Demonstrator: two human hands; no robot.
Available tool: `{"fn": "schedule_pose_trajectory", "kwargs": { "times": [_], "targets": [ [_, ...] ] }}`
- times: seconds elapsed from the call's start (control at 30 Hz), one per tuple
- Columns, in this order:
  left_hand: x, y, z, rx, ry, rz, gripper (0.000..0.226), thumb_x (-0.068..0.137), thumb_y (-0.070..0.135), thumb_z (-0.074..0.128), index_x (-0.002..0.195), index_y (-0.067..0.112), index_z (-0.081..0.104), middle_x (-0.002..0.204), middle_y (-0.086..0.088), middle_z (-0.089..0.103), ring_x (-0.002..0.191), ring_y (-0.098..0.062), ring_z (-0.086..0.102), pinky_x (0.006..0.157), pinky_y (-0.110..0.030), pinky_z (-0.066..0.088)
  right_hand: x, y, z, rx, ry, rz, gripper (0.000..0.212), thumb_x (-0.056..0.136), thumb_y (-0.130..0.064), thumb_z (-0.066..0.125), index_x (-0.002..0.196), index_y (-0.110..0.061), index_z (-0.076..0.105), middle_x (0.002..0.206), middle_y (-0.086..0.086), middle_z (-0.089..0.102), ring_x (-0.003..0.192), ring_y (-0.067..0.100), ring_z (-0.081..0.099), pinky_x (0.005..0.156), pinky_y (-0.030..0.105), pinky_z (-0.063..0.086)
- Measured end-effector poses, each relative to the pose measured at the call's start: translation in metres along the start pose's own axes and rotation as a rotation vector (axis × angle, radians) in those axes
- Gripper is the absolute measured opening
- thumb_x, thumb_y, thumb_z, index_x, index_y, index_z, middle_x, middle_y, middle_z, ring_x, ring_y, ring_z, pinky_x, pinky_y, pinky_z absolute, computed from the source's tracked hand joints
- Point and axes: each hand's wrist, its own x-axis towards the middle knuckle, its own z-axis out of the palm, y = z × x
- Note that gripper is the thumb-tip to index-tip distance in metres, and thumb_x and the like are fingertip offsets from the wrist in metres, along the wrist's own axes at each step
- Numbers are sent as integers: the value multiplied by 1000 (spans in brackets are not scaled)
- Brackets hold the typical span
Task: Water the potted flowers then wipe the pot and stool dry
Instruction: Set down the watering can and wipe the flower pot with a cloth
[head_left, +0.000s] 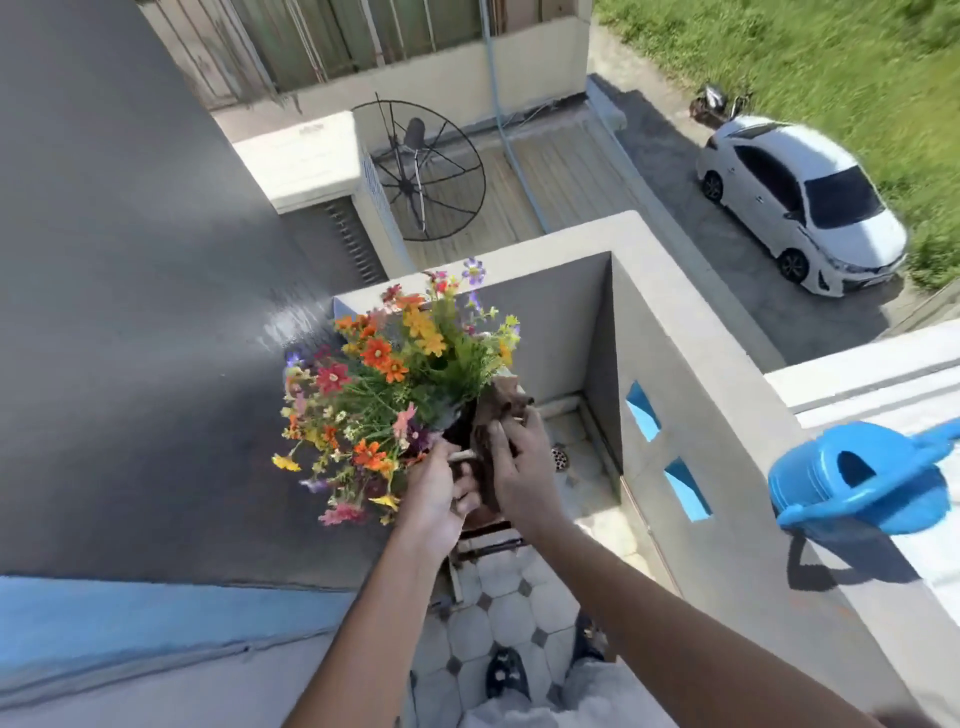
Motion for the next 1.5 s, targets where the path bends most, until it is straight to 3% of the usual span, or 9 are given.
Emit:
{"fn": "schedule_pose_trajectory", "kwargs": {
  "times": [0.17,0.33,0.53,0.73,0.87,1.07,1.2,1.37,1.5],
  "targets": [
    [-47,21,-15,-2,-159,14,21,97,5,41,79,15,46,58,-1,38,37,-8,23,34,-19,17,60,-44,-17,23,146,-29,41,95,-8,51,58,-24,47,66,-1,44,59,9,39,62,27,27],
    [-66,47,-18,-120,-232,-1,25,98,6,41,74,14,40,60,-2,39,34,-6,25,30,-16,18,46,-90,-18,-37,165,-222,21,94,-11,60,76,-7,70,91,7,63,81,14,55,67,21,32],
    [-77,74,-18,-96,-269,56,23,97,4,41,76,13,46,48,2,43,29,-3,30,28,-15,23,-32,-85,-6,-34,203,-247,14,92,-7,61,82,-8,71,102,-2,59,90,13,59,74,22,42],
    [-90,81,-22,-64,-398,54,25,100,8,41,76,13,44,68,-4,39,35,-4,36,32,-15,36,10,-106,-22,-115,318,-294,19,89,2,59,101,-3,72,113,9,60,98,16,56,80,17,39],
    [-97,80,-25,-161,-475,42,29,101,9,41,73,14,41,73,-3,37,36,-5,41,35,-14,42,54,-96,-42,-155,364,-214,15,93,-2,53,89,1,67,100,22,62,88,34,58,71,22,32],
    [-89,89,-34,-154,-484,33,22,100,8,39,79,14,42,72,-4,38,34,-5,41,33,-16,39,55,-73,-40,-111,410,-45,30,93,-4,54,64,-11,49,64,5,51,59,17,41,55,27,23],
    [-93,89,-30,-115,-500,51,24,99,5,40,76,13,42,71,-6,42,34,-6,41,33,-17,38,64,-93,-42,23,505,-17,18,94,-6,53,83,1,66,87,10,58,78,24,53,69,32,41],
    [-98,84,-25,-10,-453,104,19,98,4,42,80,8,45,62,-6,45,34,-6,39,32,-17,36,62,-134,-48,-51,288,-300,32,90,-10,51,59,-17,53,67,2,48,66,5,41,60,20,28],
    [-93,97,-31,-57,-430,91,20,99,5,40,80,11,42,67,-6,39,33,-5,37,32,-16,36,34,-138,-30,-35,229,-420,14,90,-4,58,90,2,70,92,6,56,86,17,52,74,10,35]
  ]
}}
